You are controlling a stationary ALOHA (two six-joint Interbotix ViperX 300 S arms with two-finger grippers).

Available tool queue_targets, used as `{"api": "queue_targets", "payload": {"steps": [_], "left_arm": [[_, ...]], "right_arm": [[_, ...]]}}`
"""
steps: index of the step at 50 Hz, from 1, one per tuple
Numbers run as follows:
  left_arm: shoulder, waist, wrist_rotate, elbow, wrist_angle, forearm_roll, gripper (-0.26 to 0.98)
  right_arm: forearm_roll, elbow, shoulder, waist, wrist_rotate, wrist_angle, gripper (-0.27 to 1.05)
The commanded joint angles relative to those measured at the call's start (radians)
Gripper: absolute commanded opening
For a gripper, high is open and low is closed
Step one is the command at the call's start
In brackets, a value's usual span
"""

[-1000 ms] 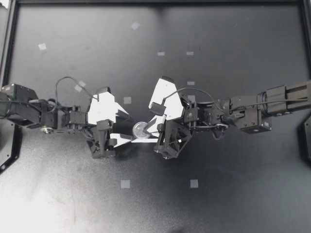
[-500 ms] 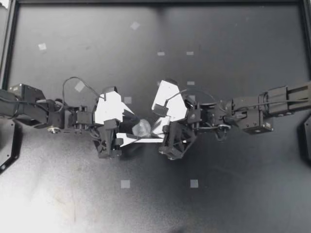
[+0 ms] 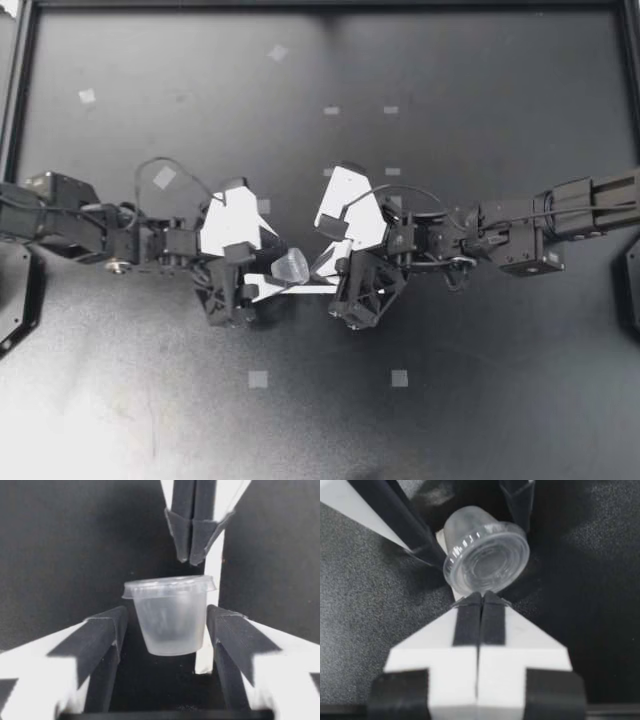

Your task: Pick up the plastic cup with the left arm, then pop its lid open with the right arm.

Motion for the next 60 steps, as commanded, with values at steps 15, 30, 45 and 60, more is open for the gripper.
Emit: {"api": "queue_targets", "payload": {"steps": [15, 30, 45, 60], "left_arm": [[-0.009, 0.005, -0.002, -0.028, 0.011, 0.002, 0.32], [-0.104, 0.005, 0.014, 0.017, -0.06, 0.002, 0.24], [-0.334, 0.005, 0.071, 0.207, -0.549, -0.002, 0.24], [-0.325, 0.005, 0.143, 0.207, -0.77, -0.011, 0.24]], "right_arm": [[0.002, -0.009, -0.034, -0.006, 0.002, -0.006, -0.15], [0.002, 0.023, -0.167, -0.006, 0.038, -0.006, -0.13], [0.046, 0.219, -0.486, -0.006, 0.319, -0.187, 0.7], [0.011, 0.379, -0.264, 0.011, 1.054, -1.075, 0.7]]}}
